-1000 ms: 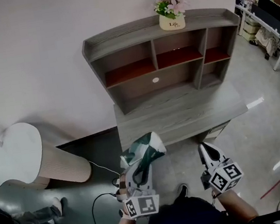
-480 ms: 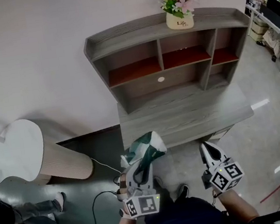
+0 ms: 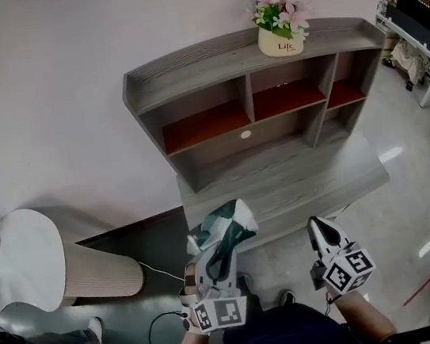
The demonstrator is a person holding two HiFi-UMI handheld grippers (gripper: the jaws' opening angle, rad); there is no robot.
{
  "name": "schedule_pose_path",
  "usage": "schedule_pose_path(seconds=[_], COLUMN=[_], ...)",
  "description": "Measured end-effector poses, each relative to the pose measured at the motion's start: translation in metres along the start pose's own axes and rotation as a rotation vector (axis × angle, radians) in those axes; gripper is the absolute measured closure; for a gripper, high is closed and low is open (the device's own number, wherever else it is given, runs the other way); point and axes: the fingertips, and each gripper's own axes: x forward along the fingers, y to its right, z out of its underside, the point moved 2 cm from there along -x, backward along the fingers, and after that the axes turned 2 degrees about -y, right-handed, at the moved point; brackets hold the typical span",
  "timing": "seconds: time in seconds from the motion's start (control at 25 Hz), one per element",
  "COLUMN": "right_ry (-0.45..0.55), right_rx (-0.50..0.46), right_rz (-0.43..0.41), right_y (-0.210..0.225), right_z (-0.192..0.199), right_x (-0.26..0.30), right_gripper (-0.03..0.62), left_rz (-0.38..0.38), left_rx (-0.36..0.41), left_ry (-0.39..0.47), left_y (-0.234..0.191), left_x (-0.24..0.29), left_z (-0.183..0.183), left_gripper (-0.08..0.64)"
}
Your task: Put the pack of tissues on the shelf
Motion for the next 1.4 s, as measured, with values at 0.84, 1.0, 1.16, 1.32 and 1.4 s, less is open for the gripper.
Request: schedule_pose_path(seconds=[0.84, 1.0, 1.16, 1.32, 1.4], right_ry=[0.048, 0.038, 0.033, 0.038, 0.039], right_rx=[-0.018, -0.020, -0.019, -0.012, -0.010], right_rz=[0.243, 0.280, 0.300, 0.286, 0.273], right_y=[-0.025, -0.027, -0.021, -0.007, 0.000], right_z=[-0.017, -0.014, -0.015, -0.019, -0.019], right_x=[0.076, 0.077, 0.082, 0.094, 0.099], right_gripper=[0.581, 0.581, 0.581, 0.581, 0.581], left_rz=[0.182, 0.202, 0.211, 0.185, 0.162], left_rx=[0.012, 0.029, 0.045, 0.075, 0.104], left_ry=[0.133, 0.172, 0.193, 0.191, 0.177], left_y=[-0.098, -0.103, -0.108, -0.112, -0.113], left_x=[0.092, 0.103, 0.113, 0.130, 0.138], left_z=[0.027, 0.021, 0.011, 0.001, -0.004], left_gripper=[0.459, 0.459, 0.459, 0.459, 0.459])
